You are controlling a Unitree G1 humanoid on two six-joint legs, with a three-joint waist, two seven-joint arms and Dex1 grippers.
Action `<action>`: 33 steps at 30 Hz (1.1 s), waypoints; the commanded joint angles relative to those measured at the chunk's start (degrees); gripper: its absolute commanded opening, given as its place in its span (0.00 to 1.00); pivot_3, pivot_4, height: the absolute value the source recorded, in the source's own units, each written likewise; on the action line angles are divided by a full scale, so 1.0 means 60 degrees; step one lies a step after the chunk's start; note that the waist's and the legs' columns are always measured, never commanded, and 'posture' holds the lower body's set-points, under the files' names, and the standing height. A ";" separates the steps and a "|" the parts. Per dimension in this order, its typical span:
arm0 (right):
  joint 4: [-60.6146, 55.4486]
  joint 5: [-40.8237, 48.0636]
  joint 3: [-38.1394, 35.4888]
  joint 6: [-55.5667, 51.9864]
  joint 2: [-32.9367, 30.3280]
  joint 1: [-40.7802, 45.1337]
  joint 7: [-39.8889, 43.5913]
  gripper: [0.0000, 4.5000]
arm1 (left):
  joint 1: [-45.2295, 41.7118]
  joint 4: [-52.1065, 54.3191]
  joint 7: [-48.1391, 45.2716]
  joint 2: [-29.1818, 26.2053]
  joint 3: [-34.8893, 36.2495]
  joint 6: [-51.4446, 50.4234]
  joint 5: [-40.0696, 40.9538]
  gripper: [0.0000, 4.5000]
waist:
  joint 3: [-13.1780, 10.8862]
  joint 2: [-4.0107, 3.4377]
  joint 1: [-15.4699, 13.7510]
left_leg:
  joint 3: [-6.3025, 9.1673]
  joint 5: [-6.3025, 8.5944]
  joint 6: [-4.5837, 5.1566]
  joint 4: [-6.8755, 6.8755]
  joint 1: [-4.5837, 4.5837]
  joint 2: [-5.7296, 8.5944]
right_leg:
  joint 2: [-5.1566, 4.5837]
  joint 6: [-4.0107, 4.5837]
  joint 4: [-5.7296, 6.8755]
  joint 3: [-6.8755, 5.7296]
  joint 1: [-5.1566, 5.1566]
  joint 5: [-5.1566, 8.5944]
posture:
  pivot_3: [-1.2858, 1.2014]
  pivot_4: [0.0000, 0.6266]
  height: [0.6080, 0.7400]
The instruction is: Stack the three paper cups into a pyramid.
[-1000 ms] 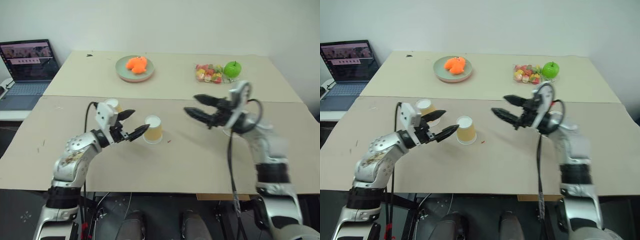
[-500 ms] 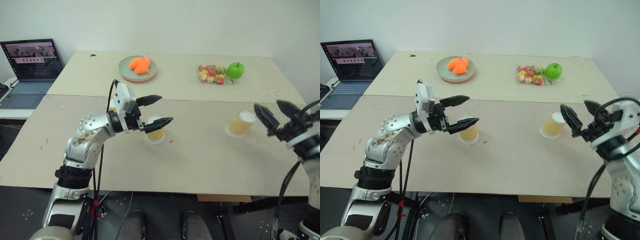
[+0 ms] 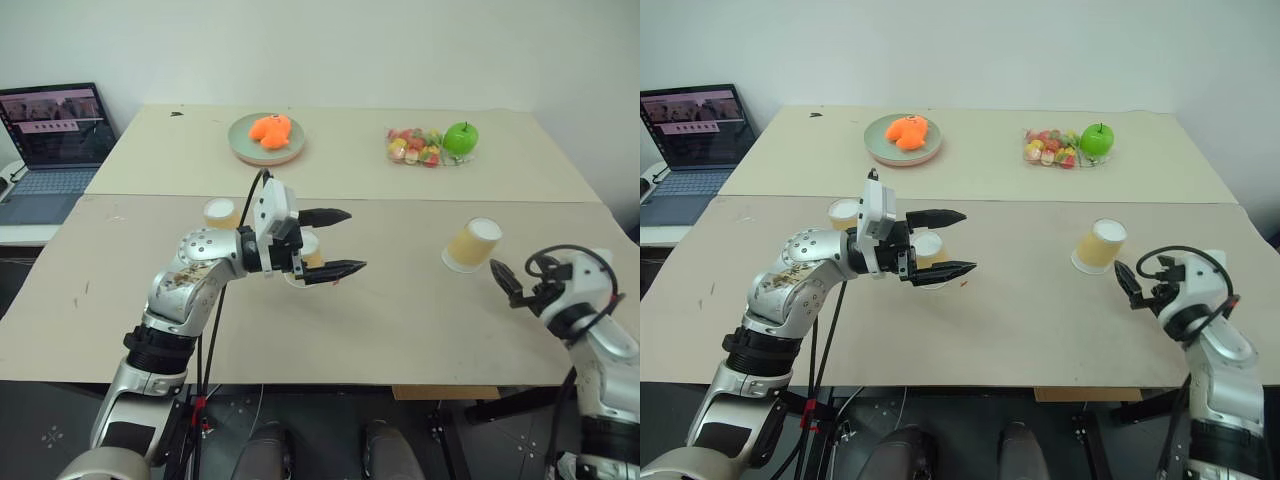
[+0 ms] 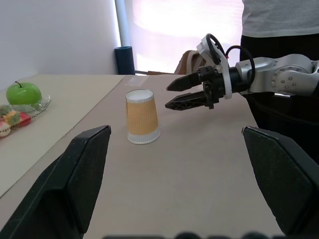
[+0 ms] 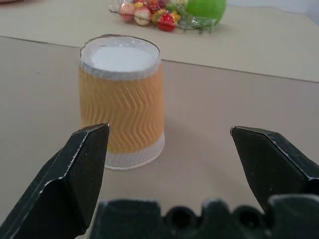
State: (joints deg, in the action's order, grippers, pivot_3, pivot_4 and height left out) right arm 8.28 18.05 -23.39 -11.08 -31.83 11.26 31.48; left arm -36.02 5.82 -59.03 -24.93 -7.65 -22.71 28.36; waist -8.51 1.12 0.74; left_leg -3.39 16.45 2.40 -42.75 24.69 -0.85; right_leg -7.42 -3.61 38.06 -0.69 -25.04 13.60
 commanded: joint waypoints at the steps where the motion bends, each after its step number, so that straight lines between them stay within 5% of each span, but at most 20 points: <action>1: 0.0446 -0.0090 0.0096 0.0544 -0.0268 0.0511 0.0209 1.00 | 0.0041 0.0328 0.0019 -0.0010 0.0062 0.0028 0.0001 1.00 | -0.0001 -0.0002 -0.0024 | 0.0001 0.0000 0.0000 -0.0002 0.0003 0.0002 | 0.0000 0.0000 -0.0002 -0.0002 0.0001 0.0000 | 0.52 0.24 0.52; 33: 0.3857 -0.0372 0.1030 0.1806 -0.0278 0.3176 0.1211 1.00 | 0.0386 0.0736 0.0943 0.0143 0.0648 -0.0661 0.0447 1.00 | -0.0002 -0.0002 -0.0003 | -0.0002 -0.0001 -0.0001 -0.0007 0.0006 0.0002 | -0.0003 0.0000 0.0001 -0.0001 0.0000 -0.0001 | 0.52 0.24 0.52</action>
State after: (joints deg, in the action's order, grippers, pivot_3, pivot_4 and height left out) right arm 31.31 15.82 -16.51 -2.62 -32.46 29.03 38.47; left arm -33.64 8.04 -53.98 -24.15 -5.54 -26.55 29.65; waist -8.52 1.10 0.72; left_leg -3.40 16.44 2.39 -42.79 24.72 -0.84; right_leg -7.44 -3.61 38.06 -0.69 -25.03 13.60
